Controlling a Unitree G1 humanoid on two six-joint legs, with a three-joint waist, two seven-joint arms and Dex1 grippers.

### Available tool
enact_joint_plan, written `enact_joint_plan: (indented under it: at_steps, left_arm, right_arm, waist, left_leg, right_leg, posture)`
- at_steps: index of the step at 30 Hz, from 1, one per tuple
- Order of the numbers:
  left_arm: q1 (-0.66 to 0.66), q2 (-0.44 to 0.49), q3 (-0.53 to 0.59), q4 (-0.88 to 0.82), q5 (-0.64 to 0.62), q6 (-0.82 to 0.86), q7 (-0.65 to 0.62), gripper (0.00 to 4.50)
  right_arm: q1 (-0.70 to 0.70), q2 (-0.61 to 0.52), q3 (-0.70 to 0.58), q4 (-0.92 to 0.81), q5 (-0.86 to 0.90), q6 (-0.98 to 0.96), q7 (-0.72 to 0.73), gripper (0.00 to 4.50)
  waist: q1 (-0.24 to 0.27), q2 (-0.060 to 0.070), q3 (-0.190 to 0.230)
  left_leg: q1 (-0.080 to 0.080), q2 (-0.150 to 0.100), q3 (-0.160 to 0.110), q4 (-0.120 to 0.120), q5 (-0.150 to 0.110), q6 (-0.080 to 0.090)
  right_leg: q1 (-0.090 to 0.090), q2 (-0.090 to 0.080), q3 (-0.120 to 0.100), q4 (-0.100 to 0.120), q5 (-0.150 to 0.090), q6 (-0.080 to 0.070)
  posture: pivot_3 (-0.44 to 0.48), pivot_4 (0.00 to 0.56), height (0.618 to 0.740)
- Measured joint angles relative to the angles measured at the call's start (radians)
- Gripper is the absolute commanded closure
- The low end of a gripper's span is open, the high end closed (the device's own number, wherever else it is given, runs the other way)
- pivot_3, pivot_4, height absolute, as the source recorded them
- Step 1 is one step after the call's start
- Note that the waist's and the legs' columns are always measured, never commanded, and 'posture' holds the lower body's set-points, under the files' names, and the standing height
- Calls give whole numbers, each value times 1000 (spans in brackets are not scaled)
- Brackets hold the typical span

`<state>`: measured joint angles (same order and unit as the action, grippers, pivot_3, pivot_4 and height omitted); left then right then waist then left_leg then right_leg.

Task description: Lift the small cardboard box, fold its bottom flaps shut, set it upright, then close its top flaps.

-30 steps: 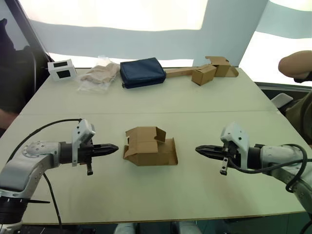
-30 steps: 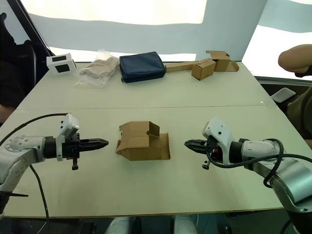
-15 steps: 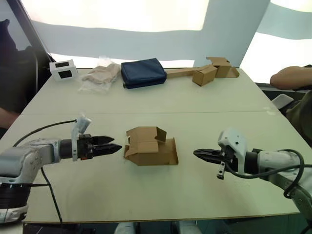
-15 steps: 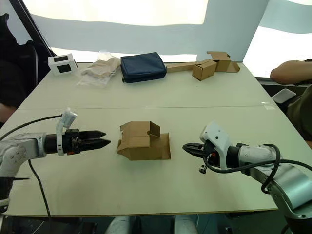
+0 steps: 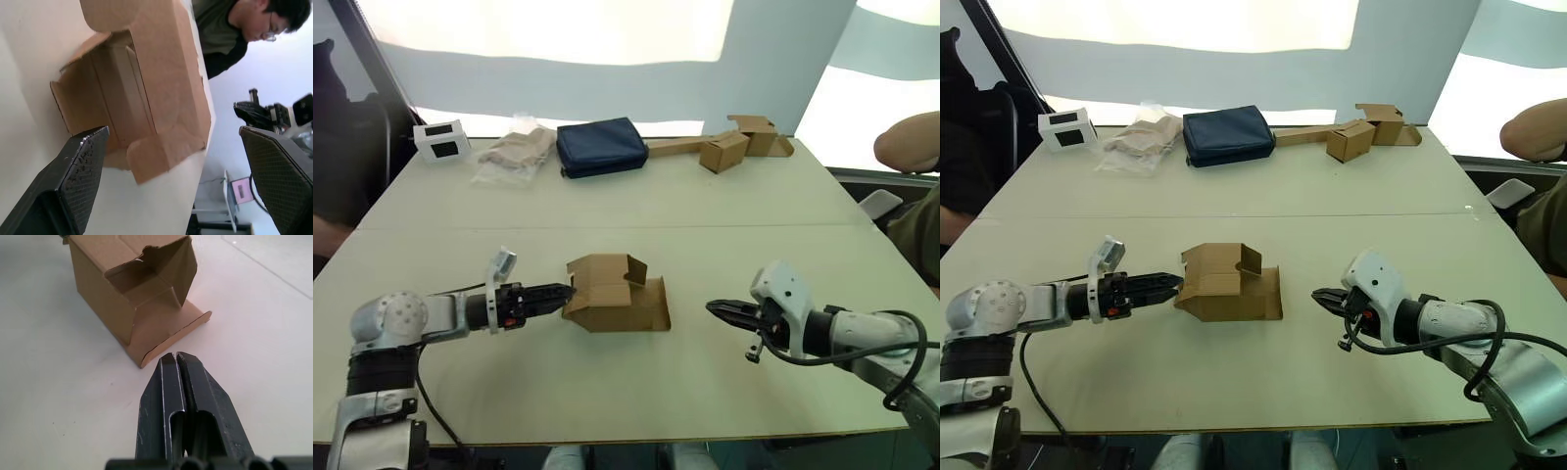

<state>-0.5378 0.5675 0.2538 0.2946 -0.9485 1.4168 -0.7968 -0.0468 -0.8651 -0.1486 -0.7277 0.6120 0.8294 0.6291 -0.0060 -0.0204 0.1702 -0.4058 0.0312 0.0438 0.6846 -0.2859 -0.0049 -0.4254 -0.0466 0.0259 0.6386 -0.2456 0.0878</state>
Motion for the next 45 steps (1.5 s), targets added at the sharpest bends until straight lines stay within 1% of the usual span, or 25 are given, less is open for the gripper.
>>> enact_joint_plan:
  at_steps: [3,7,12,17,21,23,26,27,28,30,31,32,33,34,40,42,45]
  left_arm:
    - [-45,-50,-51,82,47,-45,-12,96]
    - [-96,-79,-81,149,84,-88,-47,96]
    - [-142,-117,-105,228,127,-136,-90,96]
    - [-181,-121,-122,280,159,-160,-139,96]
    - [-182,-123,-125,288,174,-162,-170,96]
    - [-183,-123,-125,290,176,-161,-184,602]
    - [-182,-122,-125,283,177,-156,-194,1589]
    - [-182,-120,-125,278,177,-156,-198,2026]
    - [-182,-118,-125,275,177,-154,-199,2337]
    - [-180,-109,-124,267,177,-141,-199,3136]
    - [-176,-104,-122,257,177,-136,-200,3411]
    - [-175,-100,-120,250,175,-132,-200,3937]
    - [-174,-97,-117,243,173,-126,-200,4303]
    - [-172,-94,-113,229,171,-114,-200,4464]
    - [-145,-81,-66,149,141,-62,-174,4464]
    - [-140,-72,-36,80,125,-51,-159,4464]
    - [-131,-62,-28,-50,107,-85,-156,4464]
  right_arm:
    - [-1,23,0,-11,3,13,-26,4500]
    - [1,23,-2,-24,5,30,-43,4500]
    - [17,22,-33,-58,24,54,-57,4500]
    - [36,22,-63,-85,45,83,-76,4500]
    - [43,22,-65,-93,59,92,-84,4500]
    - [43,22,-65,-94,60,96,-89,4500]
    - [43,22,-65,-94,62,98,-93,4500]
    - [43,22,-65,-94,64,98,-94,4500]
    - [43,22,-65,-94,65,98,-94,4500]
    - [42,21,-65,-94,67,98,-94,4500]
    - [42,21,-65,-94,67,98,-93,4500]
    - [41,21,-65,-94,67,98,-93,4500]
    - [39,21,-65,-93,67,98,-93,4500]
    - [36,21,-64,-93,67,97,-93,4500]
    - [12,22,-55,-85,63,92,-92,4500]
    - [-12,34,-49,-67,58,79,-95,4500]
    - [-61,73,-26,-34,49,61,-115,4500]
  waist:
    - [-2,0,0]
    - [-5,0,0]
    - [-3,0,0]
    - [-4,-1,0]
    - [-5,-1,0]
    - [-5,-1,0]
    - [-4,-1,0]
    - [-5,-1,0]
    - [-5,-1,0]
    - [-5,-1,0]
    - [-5,-1,0]
    - [-5,-1,0]
    - [-5,-1,0]
    - [-5,-1,0]
    - [-7,-1,0]
    - [-6,-1,0]
    - [-5,-1,0]
  left_leg:
    - [-1,0,0,0,0,0]
    - [-1,0,0,0,0,0]
    - [-1,0,0,0,0,0]
    - [-1,0,0,0,0,0]
    - [-1,0,-1,0,0,0]
    - [-1,0,-1,0,0,0]
    - [-1,0,-1,0,0,0]
    - [-1,0,-1,0,0,0]
    - [-1,0,-1,0,0,0]
    - [-1,0,-1,0,0,0]
    - [-1,0,-1,0,0,0]
    - [-1,0,-1,0,0,0]
    - [-1,0,-1,0,0,0]
    - [-1,0,-1,0,0,0]
    - [-1,1,-1,0,0,0]
    - [-1,1,-1,0,0,0]
    - [-1,1,-1,0,0,0]
  right_leg:
    - [-1,0,0,-1,0,1]
    - [-1,1,0,0,1,2]
    - [-1,1,0,1,0,0]
    - [-1,0,0,1,0,1]
    - [-1,1,0,1,0,1]
    - [-1,0,0,1,0,1]
    - [-1,0,0,1,0,1]
    - [-1,0,0,1,0,1]
    - [-1,0,0,1,0,1]
    - [-1,0,0,1,0,1]
    - [-1,0,0,1,0,1]
    - [-1,0,0,1,0,1]
    - [-1,0,0,1,0,1]
    - [-1,0,0,1,0,1]
    - [-2,0,0,1,0,1]
    - [-2,0,0,1,0,1]
    - [-2,0,0,1,0,1]
  posture:
    - [0,150,740]
    - [0,150,740]
    - [0,150,740]
    - [0,150,740]
    - [0,150,740]
    - [0,150,740]
    - [0,150,740]
    - [0,150,740]
    - [0,150,740]
    - [0,150,740]
    - [0,150,740]
    - [0,150,740]
    - [0,150,740]
    - [0,150,740]
    - [0,150,740]
    - [0,150,740]
    - [0,150,740]
